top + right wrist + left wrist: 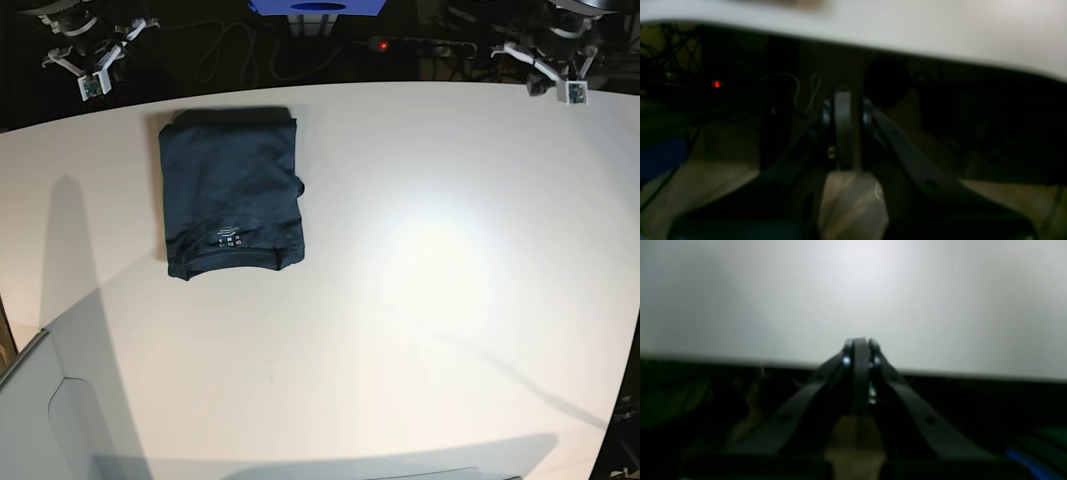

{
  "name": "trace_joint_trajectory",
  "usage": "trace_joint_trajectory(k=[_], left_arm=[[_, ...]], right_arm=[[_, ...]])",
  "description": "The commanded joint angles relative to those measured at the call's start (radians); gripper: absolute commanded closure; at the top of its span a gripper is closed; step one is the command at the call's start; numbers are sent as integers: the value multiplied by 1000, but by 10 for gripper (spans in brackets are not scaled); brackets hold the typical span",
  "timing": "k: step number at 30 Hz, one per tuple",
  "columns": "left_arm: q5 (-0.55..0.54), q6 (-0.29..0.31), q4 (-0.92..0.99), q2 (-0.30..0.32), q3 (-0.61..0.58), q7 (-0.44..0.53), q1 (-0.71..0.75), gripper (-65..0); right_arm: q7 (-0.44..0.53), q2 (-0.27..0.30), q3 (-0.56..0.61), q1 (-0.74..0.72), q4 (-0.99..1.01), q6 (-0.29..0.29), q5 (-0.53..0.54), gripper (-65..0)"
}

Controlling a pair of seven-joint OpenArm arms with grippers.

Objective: Fold the T-shirt properly

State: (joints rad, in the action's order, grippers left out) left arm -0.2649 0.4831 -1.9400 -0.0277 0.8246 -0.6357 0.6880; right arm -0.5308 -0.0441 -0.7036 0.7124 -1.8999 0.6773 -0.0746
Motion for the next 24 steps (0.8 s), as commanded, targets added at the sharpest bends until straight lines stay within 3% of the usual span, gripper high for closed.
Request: trace_joint_trajectory(k=[1,6,10,16,24], left_arm=[[-6,1,-12,-11,9,14,31,0],[-4,1,63,-59,5,14,103,0],[-4,1,258,-50,5,23,100,0],[-3,-5,630,64,-50,155,-3,0],[-3,-8,1194,242,-486,459,-189,0]], right_arm=[[13,8,-4,23,-6,21,8,-14],[19,10,-1,22,116,21,8,-14],[19,66,43,-33,297,21,6,-14],[61,145,138,-155,621,21,5,-14],[260,186,310,-253,923,21,2,-14]])
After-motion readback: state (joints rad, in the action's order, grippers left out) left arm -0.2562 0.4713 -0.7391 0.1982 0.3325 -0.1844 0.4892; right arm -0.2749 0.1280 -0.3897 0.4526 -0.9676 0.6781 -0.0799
